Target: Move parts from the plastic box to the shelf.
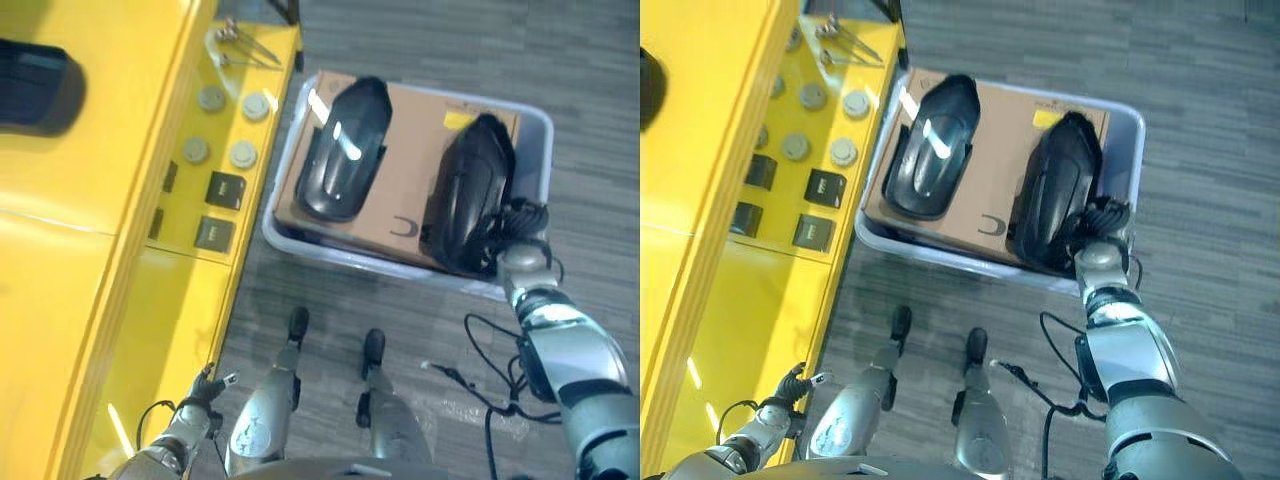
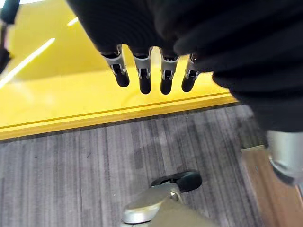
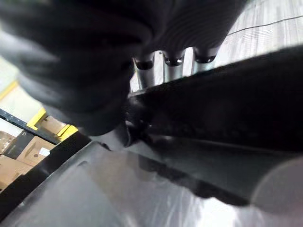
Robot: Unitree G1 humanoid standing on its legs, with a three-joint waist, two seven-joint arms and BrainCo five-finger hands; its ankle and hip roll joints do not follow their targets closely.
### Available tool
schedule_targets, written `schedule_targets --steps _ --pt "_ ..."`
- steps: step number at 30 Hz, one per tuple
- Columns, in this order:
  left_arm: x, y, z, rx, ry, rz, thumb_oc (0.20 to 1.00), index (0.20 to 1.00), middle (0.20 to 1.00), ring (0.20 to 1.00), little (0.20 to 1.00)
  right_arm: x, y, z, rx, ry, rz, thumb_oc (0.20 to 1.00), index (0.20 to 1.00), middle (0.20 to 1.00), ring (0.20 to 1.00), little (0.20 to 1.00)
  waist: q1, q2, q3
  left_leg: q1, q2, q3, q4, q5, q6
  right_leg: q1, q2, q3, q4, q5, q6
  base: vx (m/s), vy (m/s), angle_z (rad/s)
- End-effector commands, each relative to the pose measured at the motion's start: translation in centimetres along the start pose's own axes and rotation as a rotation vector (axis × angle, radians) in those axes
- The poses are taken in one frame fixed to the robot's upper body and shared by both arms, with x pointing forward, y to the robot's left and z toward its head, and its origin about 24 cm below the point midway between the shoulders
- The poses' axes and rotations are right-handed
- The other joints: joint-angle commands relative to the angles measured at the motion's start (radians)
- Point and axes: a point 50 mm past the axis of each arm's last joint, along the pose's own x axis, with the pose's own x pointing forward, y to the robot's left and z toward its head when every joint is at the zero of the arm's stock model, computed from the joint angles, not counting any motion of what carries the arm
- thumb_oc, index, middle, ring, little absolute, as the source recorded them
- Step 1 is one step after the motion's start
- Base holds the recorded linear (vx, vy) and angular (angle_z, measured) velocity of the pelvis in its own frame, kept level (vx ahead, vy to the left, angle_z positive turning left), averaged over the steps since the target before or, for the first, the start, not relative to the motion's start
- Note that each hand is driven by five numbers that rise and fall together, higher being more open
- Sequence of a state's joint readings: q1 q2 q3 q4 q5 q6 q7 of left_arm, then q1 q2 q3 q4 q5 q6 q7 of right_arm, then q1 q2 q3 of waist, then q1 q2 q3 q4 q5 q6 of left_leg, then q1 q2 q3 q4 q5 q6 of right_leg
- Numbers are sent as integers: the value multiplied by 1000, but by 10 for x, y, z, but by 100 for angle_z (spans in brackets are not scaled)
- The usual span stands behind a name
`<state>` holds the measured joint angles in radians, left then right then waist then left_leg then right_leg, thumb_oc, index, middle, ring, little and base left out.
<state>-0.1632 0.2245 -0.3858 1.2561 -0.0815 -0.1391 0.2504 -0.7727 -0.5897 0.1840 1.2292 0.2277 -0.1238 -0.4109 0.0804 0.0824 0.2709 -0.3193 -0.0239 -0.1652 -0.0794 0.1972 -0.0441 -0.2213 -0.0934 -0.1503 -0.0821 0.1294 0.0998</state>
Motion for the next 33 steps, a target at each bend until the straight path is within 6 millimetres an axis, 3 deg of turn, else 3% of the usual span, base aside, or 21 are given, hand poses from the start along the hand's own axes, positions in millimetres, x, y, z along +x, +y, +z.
schedule_targets --steps 1,6,7,8,9,11,12,15,16,17,20,21,25,33 --pt "3 20 1 -17 -21 65 1000 1000 1000 1000 1000 -1 -4 2 -147 -101 40 200 200 200 200 200 13 -48 -22 45 14 -14 -8 -96 -21 6 -107 2 -5 -17 88 62 -36 -3" --pt "6 58 20 -130 -125 180 1000 1000 1000 1000 1000 5 -37 35 -332 -308 -28 200 200 200 200 200 12 -62 -76 124 18 -7 -8 -115 -20 96 -113 -22 -5 -48 85 59 -35 1" --pt "5 70 42 -175 -221 210 1000 1000 1000 1000 1000 4 -50 47 -370 -379 -67 200 200 200 200 200 12 -67 -97 163 24 -5 -8 -126 -22 140 -112 -33 -5 -61 83 89 -50 1" --pt "3 73 51 -185 -269 207 1000 1000 1000 1000 1000 2 -55 52 -394 -418 -84 200 200 200 200 200 10 -68 -113 176 24 -5 -8 -127 -21 154 -113 -38 -5 -62 82 106 -45 2" --pt "-5 85 78 -205 -408 210 1000 1000 1000 1000 1000 -2 -67 67 -462 -509 -126 200 200 200 200 200 7 -67 -140 199 27 -3 -8 -135 -19 178 -115 -42 -5 -69 83 82 -14 3" --pt "-20 96 108 -209 -570 195 1000 1000 1000 1000 1000 -7 -76 76 -522 -571 -163 200 200 200 200 200 11 -66 -166 227 31 -2 -8 -143 -17 207 -116 -48 -5 -78 84 59 -24 8" --pt "-20 96 108 -207 -567 194 1000 1000 1000 1000 1000 -8 -76 75 -523 -568 -162 200 200 200 200 200 12 -67 -165 229 31 -2 -8 -144 -18 210 -116 -48 -5 -79 83 6 -21 4" --pt "-61 108 144 -333 -824 76 1000 1000 1000 1000 1000 -25 -82 98 -587 -718 -182 200 200 200 200 200 10 -70 -209 273 42 9 -7 -164 -12 248 -110 -42 -4 -93 81 52 -36 -3" --pt "-81 105 161 -429 -930 -34 1000 1000 1000 1000 1000 -35 -82 111 -603 -801 -205 200 200 200 200 200 6 -74 -224 292 49 12 -7 -171 -11 262 -105 -34 -3 -100 77 56 -52 -11" --pt "-87 100 168 -476 -959 -99 1000 1000 1000 1000 1000 -44 -78 118 -602 -857 -204 200 200 200 200 200 -1 -76 -233 297 51 14 -8 -167 -10 263 -105 -29 -3 -96 76 50 -41 -12" --pt "-91 95 175 -531 -979 -161 1000 1000 1000 1000 1000 -53 -73 124 -595 -915 -192 200 200 200 200 200 -4 -79 -241 311 55 19 -8 -180 -11 275 -101 -24 -2 -108 75 24 -19 -13" --pt "-97 84 191 -623 -1011 -261 1000 1000 1000 1000 1000 -68 -66 135 -580 -1006 -187 200 200 200 200 200 -19 -81 -255 317 57 21 -8 -176 -10 278 -100 -18 -2 -103 73 54 -29 -13" --pt "-111 60 220 -765 -1051 -462 1000 1000 1000 1000 1000 -93 -51 151 -547 -1148 -168 200 200 200 200 200 -37 -85 -277 339 64 30 -8 -187 -10 295 -92 -6 -2 -113 69 27 -30 -9" --pt "-122 40 241 -768 -1061 -571 1000 1000 1000 1000 1000 -117 -18 171 -572 -1302 -95 200 200 200 200 200 -41 -86 -282 361 68 34 -8 -194 -9 312 -83 6 0 -120 63 12 -13 -4"
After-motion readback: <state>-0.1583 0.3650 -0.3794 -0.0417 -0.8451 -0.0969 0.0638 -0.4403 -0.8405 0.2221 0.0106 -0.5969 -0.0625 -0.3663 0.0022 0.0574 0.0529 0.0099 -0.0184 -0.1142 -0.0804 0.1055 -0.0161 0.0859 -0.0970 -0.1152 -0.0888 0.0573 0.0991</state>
